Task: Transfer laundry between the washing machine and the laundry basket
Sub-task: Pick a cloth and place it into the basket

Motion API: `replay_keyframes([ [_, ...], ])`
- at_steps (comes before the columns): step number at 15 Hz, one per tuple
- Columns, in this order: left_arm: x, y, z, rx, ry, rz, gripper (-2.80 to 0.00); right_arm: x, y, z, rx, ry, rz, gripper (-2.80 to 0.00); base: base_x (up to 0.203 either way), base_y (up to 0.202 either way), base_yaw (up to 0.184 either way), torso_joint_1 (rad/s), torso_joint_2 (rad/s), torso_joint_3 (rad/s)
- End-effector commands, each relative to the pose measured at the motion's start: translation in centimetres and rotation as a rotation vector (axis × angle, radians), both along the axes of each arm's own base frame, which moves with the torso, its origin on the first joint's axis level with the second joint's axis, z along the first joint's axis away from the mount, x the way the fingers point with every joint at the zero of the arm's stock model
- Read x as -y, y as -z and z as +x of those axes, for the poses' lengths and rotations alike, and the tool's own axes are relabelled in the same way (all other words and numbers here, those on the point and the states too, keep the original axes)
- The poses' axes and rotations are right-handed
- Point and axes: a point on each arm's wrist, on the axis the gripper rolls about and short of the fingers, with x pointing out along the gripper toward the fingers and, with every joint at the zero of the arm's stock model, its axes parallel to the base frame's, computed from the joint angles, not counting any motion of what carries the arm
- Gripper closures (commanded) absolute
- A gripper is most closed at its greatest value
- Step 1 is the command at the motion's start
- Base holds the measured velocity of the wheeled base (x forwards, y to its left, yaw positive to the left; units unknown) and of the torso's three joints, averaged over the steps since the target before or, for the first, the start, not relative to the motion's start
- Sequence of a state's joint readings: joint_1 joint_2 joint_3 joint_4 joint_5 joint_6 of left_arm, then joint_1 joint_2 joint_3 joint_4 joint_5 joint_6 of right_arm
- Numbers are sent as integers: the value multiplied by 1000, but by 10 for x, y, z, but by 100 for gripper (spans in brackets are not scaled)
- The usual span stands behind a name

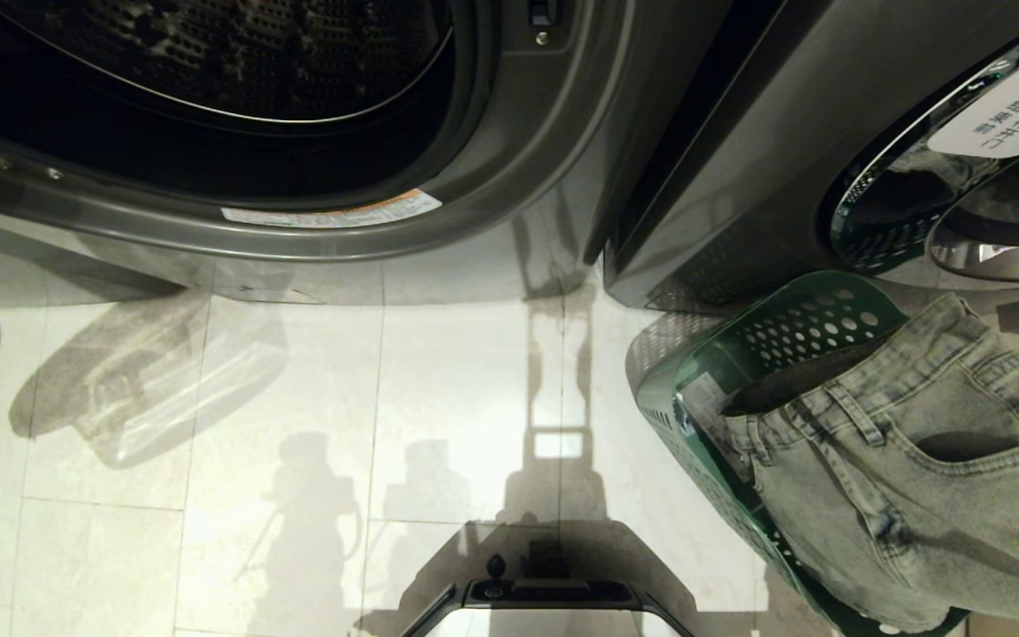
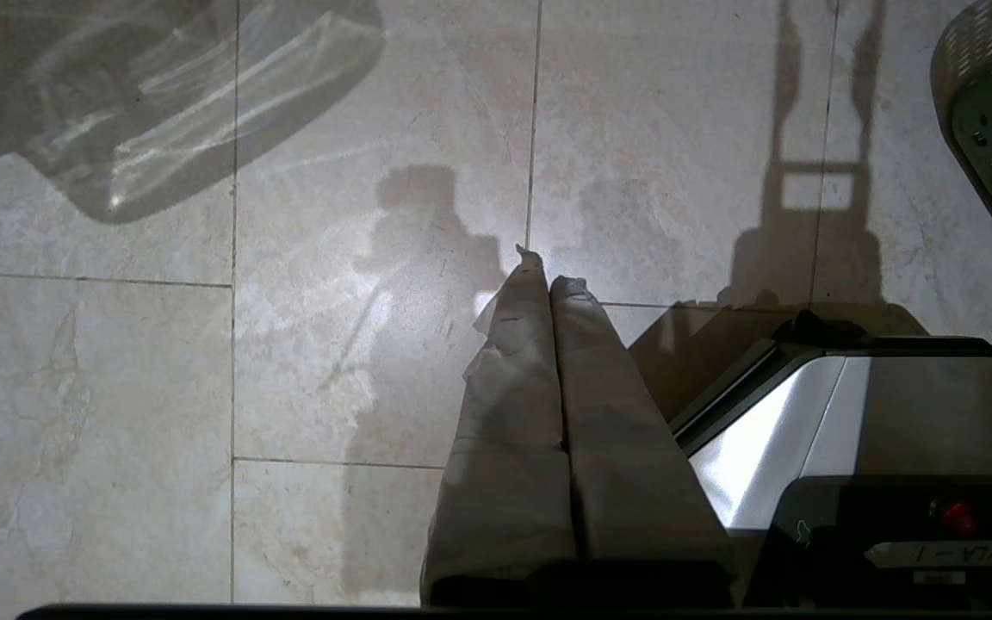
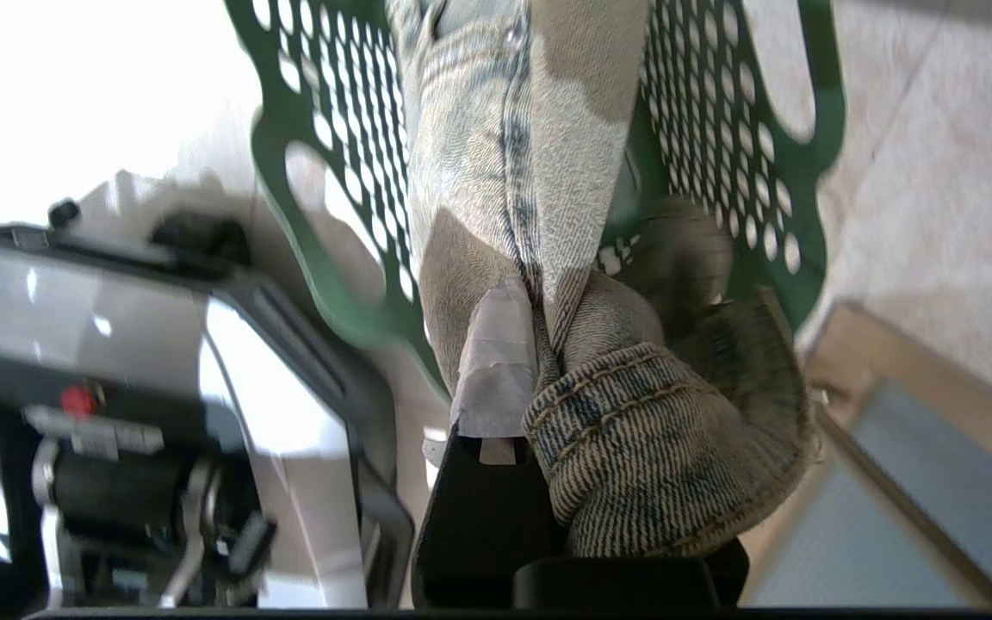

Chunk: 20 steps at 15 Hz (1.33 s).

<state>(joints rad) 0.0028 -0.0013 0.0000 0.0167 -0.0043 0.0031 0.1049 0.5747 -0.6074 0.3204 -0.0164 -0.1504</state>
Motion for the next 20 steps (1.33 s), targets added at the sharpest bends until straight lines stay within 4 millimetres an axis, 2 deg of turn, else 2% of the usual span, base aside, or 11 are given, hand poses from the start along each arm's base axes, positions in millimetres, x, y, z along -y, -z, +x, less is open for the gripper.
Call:
replay_keyframes([
  [1, 0, 0, 0, 2, 0, 0, 0, 2, 4, -18, 32, 4, -1, 0, 0, 0, 0, 0, 0, 0],
  [4, 0, 0, 0, 2, 0, 0, 0, 5, 12, -40, 28, 29, -10, 0, 0, 0, 0, 0, 0, 0],
  [10, 0, 0, 0, 2, 0, 3, 0, 6, -16, -52, 143, 39, 2, 0, 0, 0, 0, 0, 0, 0],
  [20, 0, 0, 0, 2, 0, 0, 0, 7, 15, -53, 86, 66, -9, 0, 0, 0, 0, 0, 0, 0],
])
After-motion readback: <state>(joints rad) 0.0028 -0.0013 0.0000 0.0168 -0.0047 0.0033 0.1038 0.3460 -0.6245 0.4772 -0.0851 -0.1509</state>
